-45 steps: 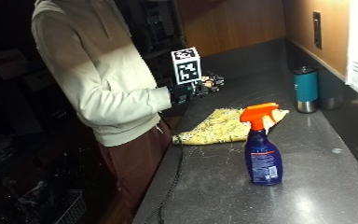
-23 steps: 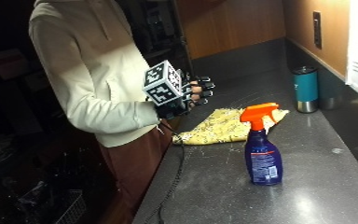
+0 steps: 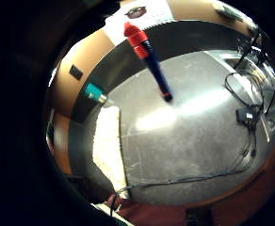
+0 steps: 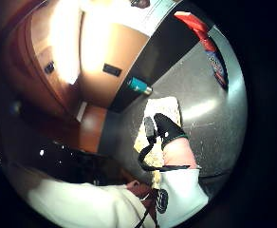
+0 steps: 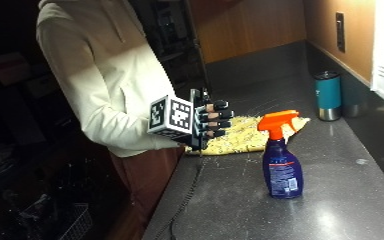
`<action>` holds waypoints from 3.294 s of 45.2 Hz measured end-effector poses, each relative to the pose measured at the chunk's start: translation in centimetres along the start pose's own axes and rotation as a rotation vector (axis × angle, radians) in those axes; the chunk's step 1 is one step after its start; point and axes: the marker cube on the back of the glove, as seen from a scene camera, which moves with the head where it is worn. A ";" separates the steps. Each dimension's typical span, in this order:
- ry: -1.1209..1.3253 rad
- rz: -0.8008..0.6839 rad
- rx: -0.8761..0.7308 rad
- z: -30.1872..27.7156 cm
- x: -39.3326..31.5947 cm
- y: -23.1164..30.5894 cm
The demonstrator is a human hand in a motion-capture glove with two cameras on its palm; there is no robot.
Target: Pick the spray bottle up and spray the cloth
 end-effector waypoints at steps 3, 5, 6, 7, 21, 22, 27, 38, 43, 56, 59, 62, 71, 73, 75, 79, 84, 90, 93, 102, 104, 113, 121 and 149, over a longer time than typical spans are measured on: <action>-0.064 0.051 0.045 0.4 1.2 -0.7; -0.130 0.098 0.081 0.9 1.9 -1.1; -0.166 0.125 0.101 1.2 2.3 -1.4; -0.199 0.152 0.118 1.3 2.6 -1.6; -0.322 0.315 0.186 5.3 5.8 -4.5; -0.326 0.327 0.192 5.7 6.0 -4.8; -0.362 0.393 0.214 7.2 6.8 -6.7; -0.406 0.437 0.205 8.2 7.8 -11.5; -0.386 0.430 0.194 8.5 7.8 -12.8; -0.366 0.444 0.148 8.8 7.8 -14.5; -0.381 0.445 0.123 8.9 7.8 -15.0; -0.379 0.434 0.095 8.9 7.6 -15.6; -0.194 0.224 -0.227 10.8 3.7 -14.3; -0.112 0.150 -0.340 11.5 2.1 -13.7; -0.031 0.078 -0.440 11.7 0.4 -13.7; 0.046 -0.030 -0.611 9.3 -2.1 -15.4; 0.153 -0.135 -0.782 10.9 -5.9 -13.9; 0.339 -0.222 -0.913 12.3 -9.4 -12.3; 0.474 -0.279 -0.978 13.2 -11.0 -11.4; 0.762 -0.344 -1.073 14.1 -14.6 -10.0; 0.809 -0.358 -1.073 14.5 -15.5 -9.5; 1.007 -0.405 -1.058 16.8 -18.8 -6.4; 1.132 -0.448 -1.076 18.5 -17.7 -4.4; 1.139 -0.471 -1.024 17.8 -21.5 -5.0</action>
